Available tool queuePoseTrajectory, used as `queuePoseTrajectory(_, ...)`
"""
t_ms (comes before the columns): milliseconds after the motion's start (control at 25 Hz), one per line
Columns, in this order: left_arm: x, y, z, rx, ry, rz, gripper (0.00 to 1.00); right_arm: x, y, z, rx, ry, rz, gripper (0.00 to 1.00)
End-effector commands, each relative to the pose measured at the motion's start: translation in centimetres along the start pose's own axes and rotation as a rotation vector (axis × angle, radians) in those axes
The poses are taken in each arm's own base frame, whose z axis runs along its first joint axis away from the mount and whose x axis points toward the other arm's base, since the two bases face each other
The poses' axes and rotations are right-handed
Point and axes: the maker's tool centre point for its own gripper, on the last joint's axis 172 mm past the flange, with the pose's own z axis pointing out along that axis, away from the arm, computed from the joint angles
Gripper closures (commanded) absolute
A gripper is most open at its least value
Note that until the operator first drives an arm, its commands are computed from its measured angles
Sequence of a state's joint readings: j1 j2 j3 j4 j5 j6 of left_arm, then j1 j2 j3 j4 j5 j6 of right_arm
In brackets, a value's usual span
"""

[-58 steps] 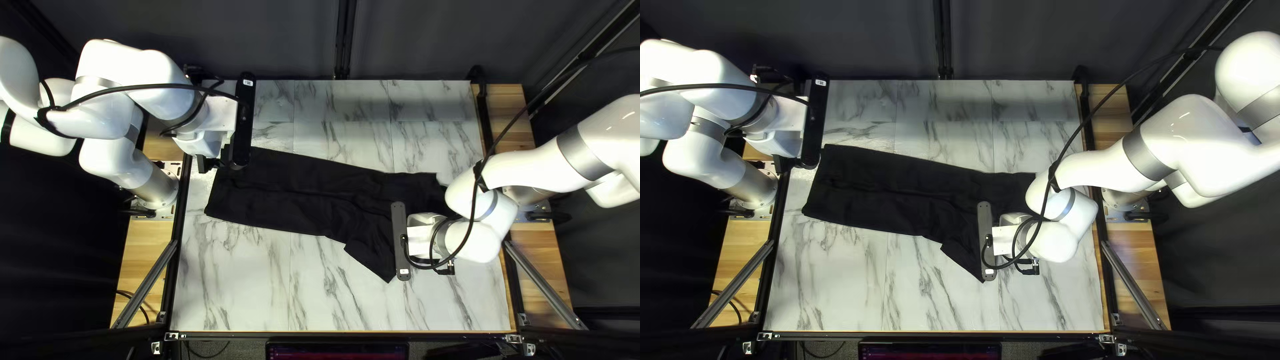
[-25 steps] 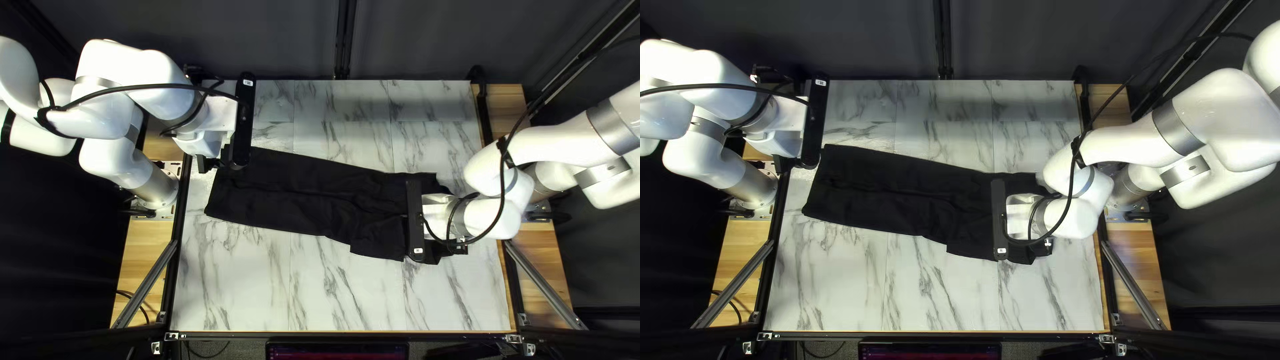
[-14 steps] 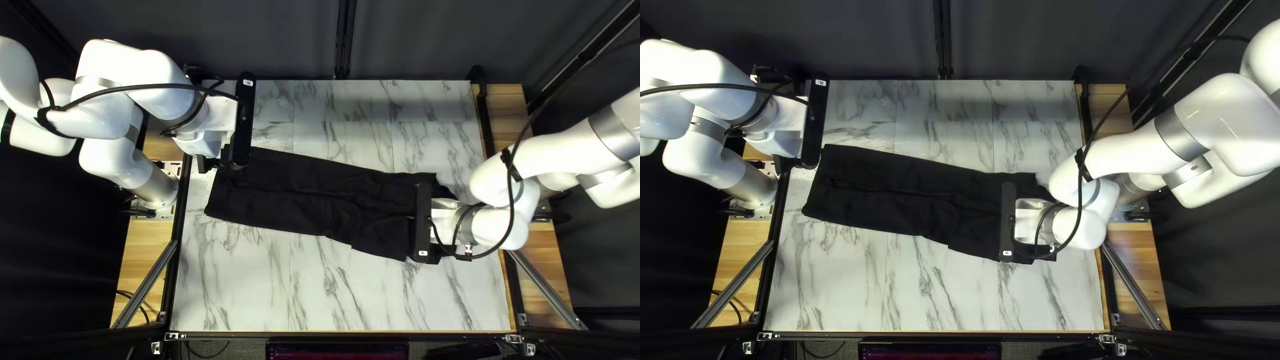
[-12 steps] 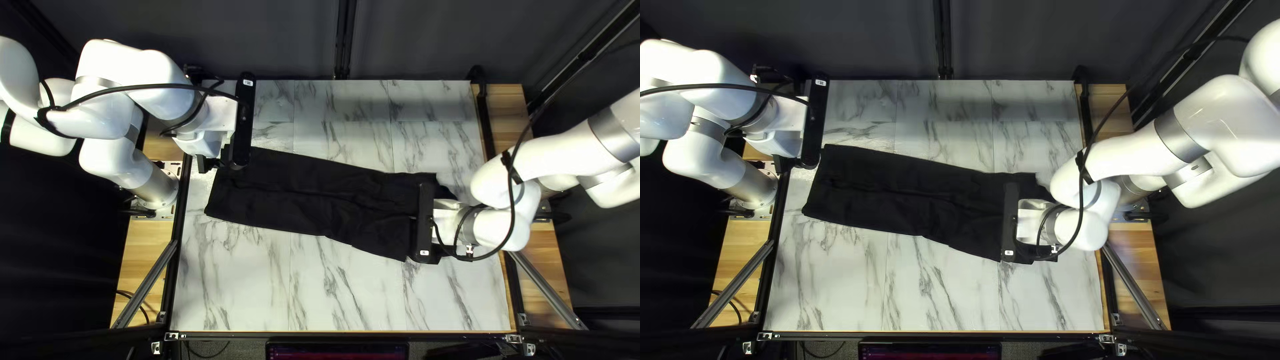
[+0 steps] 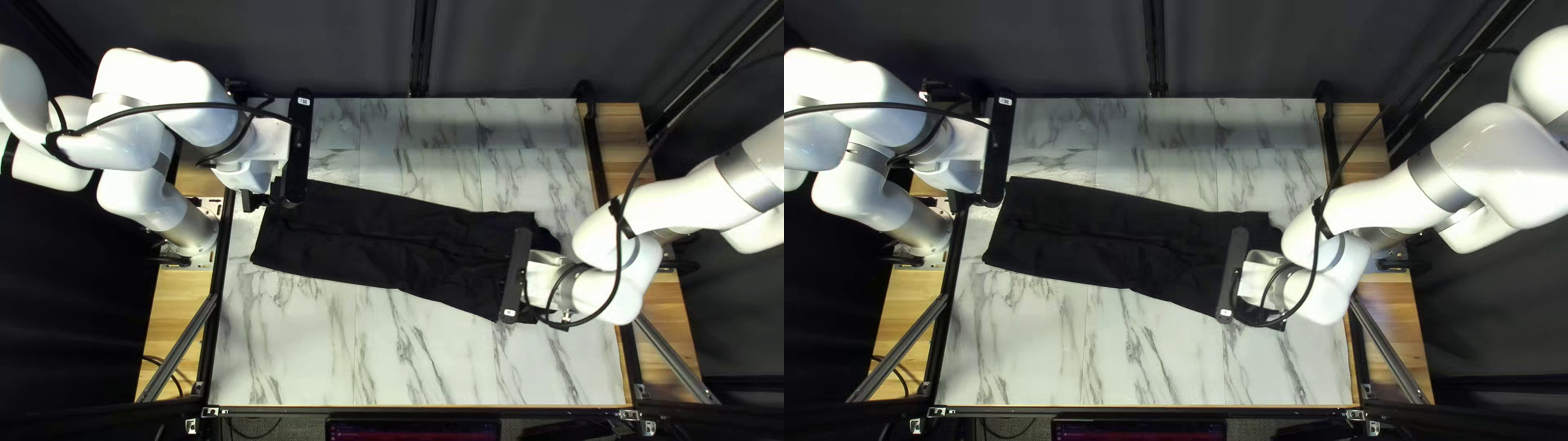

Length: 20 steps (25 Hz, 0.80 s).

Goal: Fold t-shirt

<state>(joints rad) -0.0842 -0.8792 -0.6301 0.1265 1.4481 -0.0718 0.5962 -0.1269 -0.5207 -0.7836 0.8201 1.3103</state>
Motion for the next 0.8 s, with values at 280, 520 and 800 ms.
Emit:
queuePoseTrajectory(280, 0.0, 0.0, 0.0, 0.000, 0.000, 0.000, 0.00, -1.8, 4.1, -3.8, -0.016, -0.010, 0.002, 0.00)
queuePoseTrajectory(520, 0.0, 0.0, 0.0, 0.000, 0.000, 0.000, 0.00, -2.0, 6.6, -7.2, 0.013, -0.014, 0.007, 0.00)
queuePoseTrajectory(800, 0.0, 0.0, 0.0, 0.000, 0.000, 0.000, 0.00, -0.7, 10.5, -15.0, 0.129, -0.034, 0.023, 0.00)
